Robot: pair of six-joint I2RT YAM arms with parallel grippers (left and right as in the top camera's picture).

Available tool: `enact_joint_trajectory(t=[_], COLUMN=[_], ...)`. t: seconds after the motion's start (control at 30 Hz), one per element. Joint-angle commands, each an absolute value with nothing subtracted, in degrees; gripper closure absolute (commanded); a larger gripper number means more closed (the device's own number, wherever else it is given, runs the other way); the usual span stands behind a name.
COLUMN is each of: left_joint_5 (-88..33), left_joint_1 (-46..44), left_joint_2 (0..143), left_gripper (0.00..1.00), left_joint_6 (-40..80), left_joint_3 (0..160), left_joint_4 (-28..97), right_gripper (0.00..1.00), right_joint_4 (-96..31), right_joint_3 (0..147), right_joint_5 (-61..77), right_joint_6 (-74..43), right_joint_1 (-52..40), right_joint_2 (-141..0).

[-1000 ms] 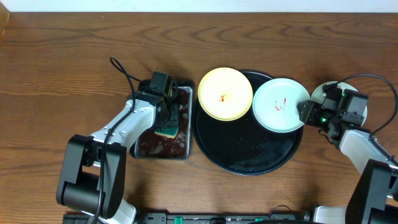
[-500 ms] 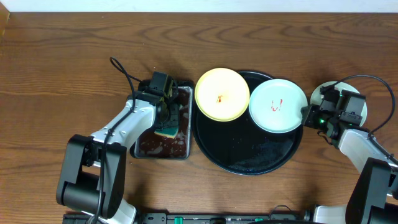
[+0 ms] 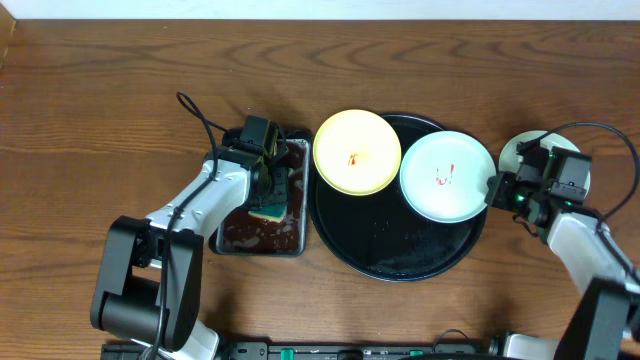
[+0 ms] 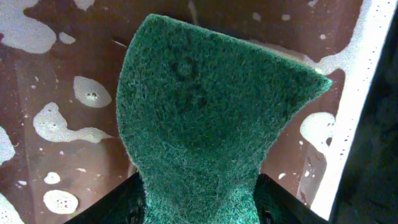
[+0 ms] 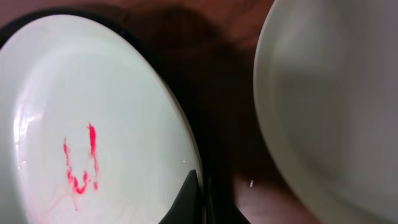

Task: Clean dirty plates on tray and stack at the side
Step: 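Grasp the light blue plate rim with the right gripper and pull it, then lift the green sponge out of the soapy tray with left gripper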

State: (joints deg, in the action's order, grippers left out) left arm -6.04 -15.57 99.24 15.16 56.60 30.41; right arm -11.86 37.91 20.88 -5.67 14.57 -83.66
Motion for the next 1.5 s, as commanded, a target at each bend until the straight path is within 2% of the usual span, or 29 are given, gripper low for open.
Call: enact_joint_trajectory(t=[0.0,0.23,0.47,0.53,0.6,0.67,0.9,1.23,1.47], left_joint_5=[-5.8,-5.8,-5.8,-5.8,-5.8,-5.8,-5.8,-5.8,-19.0], left_joint_1=[-15.6,-15.6,-15.6,-15.6,-15.6,-15.6,-15.6,-15.2,-9.3], left_joint_2=[100.1,100.1,100.1,100.1,100.1,100.1,98.2,87.6,82.9], left_gripper=[0.44,0.44,0.46,0.53,0.69,0.92,0.93,0.93,0.93], left_joint_6=[15.1,15.1,15.1,15.1,15.0,15.1,15.0,15.1,14.4], left_joint_3=[55.5,55.5,55.5,55.5,55.5,55.5,56.5,57.0,56.9], left_joint_4=[30.6,30.8,31.4,31.7,32.1,32.3,32.6,33.5,30.9], right_gripper=[0.99,0.99,0.99,0.99,0.99,0.99,0.99,0.98,0.99], right_joint_4=[-15.6,-28.0,-29.4,-29.0,-28.7,-28.5,-28.6,-28.8,-28.7], right_joint_3=[38.6,38.5,37.7,37.7,37.7,37.7,37.7,37.7,37.7], right_joint_5=[21.6,21.1,19.5,19.5,19.5,19.5,19.5,19.5,19.5], right_joint_6=[-6.0,-5.9,-6.0,-6.0,-6.0,-6.0,-6.0,-6.0,-5.9], right_joint_1=[12.6,6.5,3.9,3.7,3.6,3.6,3.6,3.6,3.6], right_joint_2=[-79.8,-79.6,-79.9,-79.9,-79.9,-79.9,-79.9,-79.9,-79.9])
